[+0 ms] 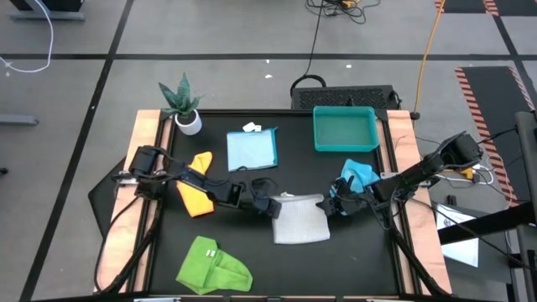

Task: Fold microfiber towels
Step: Stack the gray microfiber towel on the blue microfiber towel

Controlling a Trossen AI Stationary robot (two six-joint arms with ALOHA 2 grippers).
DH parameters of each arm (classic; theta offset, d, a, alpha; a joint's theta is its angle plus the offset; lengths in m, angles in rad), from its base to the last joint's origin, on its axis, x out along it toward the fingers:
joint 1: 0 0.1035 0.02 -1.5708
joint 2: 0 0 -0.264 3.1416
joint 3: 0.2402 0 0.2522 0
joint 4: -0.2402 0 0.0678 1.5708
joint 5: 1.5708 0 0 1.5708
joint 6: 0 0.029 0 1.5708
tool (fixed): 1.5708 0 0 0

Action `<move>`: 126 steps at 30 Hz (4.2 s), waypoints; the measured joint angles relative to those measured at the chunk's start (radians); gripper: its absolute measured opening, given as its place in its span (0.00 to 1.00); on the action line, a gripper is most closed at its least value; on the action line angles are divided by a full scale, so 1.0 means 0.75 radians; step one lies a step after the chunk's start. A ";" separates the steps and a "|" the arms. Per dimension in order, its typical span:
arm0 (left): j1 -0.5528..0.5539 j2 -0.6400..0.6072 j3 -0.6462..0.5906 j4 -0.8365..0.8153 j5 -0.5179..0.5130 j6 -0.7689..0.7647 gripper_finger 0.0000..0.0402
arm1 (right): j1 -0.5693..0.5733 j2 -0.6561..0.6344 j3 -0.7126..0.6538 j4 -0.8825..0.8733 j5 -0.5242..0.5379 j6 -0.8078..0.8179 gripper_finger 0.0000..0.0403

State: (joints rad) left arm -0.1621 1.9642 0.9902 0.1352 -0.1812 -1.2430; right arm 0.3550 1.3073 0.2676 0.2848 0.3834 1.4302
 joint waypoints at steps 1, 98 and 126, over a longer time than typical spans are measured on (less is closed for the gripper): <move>0.004 0.009 0.000 0.004 0.013 0.002 0.57 | -0.004 0.000 0.000 0.001 0.000 -0.004 0.44; 0.863 -0.551 -0.001 -0.892 -0.073 1.037 0.02 | -1.127 0.749 1.083 0.069 -0.666 -1.127 0.00; 0.971 -0.519 -0.003 -0.922 0.156 1.312 0.52 | -1.231 0.924 1.206 0.063 -0.656 -1.223 0.12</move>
State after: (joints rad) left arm 0.5659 1.5753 0.9878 -0.5563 -0.0639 -0.2590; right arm -0.5681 2.0003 1.1721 0.3319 -0.1083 0.5127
